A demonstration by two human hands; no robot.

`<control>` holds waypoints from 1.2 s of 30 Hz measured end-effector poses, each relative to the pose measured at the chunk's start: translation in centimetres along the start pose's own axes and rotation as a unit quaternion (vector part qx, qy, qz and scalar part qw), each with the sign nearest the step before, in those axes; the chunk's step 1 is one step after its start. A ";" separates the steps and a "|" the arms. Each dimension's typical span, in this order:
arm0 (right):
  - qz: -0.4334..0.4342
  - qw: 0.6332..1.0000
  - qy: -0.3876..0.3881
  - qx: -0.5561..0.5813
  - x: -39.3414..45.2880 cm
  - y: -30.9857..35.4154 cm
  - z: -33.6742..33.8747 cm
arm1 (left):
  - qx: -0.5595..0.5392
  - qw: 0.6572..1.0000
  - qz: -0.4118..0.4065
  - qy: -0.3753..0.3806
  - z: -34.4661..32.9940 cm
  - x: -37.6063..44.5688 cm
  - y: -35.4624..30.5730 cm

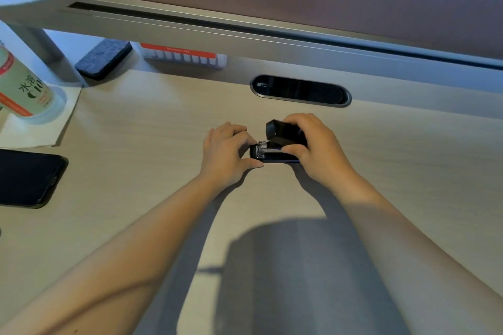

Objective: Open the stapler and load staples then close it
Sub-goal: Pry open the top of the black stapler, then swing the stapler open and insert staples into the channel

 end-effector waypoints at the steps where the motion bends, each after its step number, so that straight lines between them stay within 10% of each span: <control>1: -0.004 1.000 -0.013 0.026 -0.2 -0.2 0.4 | 0.003 1.000 0.003 0.005 0.0 0.0 0.0; 19: -0.293 0.779 -0.247 0.496 -4.7 -7.2 0.5 | -0.005 0.998 0.041 0.036 -0.3 -1.0 -0.6; 31: -0.230 0.967 -0.075 0.078 -11.3 -10.8 0.5 | 0.018 1.000 0.018 0.007 -2.3 -4.8 -2.5; 36: -0.158 0.981 -0.027 -0.113 -17.3 -11.4 0.6 | 0.032 0.999 -0.019 -0.007 -4.0 -7.2 -3.7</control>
Point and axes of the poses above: each hand's wrist, its own x-axis towards the middle knuckle, its own z-axis out of the back of the hand, y = z × x, the point moved 2 cm from there along x, towards the middle knuckle, and after that the axes turned 13 degrees about -x, right-handed, at the moved point
